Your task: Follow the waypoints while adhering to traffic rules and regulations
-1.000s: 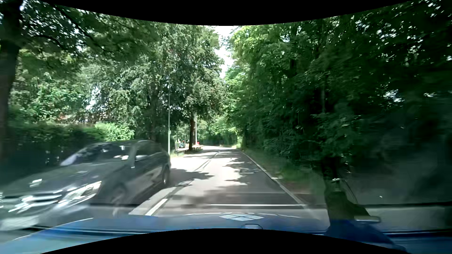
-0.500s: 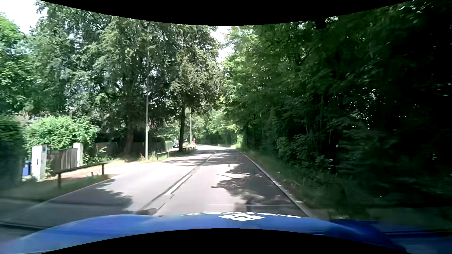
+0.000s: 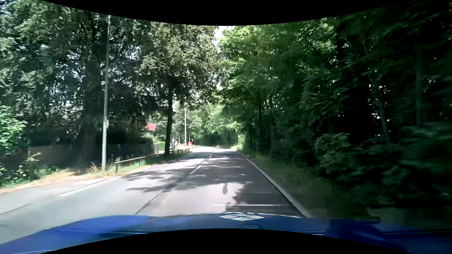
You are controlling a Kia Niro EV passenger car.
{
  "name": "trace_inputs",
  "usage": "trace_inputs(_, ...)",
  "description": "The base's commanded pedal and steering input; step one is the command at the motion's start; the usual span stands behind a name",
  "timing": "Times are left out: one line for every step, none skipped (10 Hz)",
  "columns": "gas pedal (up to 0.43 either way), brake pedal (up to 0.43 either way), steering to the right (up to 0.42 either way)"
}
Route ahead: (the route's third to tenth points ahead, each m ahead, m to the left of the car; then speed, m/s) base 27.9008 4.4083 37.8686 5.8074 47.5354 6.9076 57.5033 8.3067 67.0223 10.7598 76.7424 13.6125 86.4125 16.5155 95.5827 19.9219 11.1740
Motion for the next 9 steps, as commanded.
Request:
trace_inputs(0.169,0.0,-0.016)
trace_inputs(0.169,0.0,-0.016)
trace_inputs(0.157,0.0,-0.017)
trace_inputs(0.157,0.0,-0.018)
trace_inputs(0.15,0.0,-0.017)
trace_inputs(0.138,0.0,-0.016)
trace_inputs(0.138,0.0,-0.016)
trace_inputs(0.138,0.0,-0.016)
trace_inputs(0.138,0.0,-0.016)
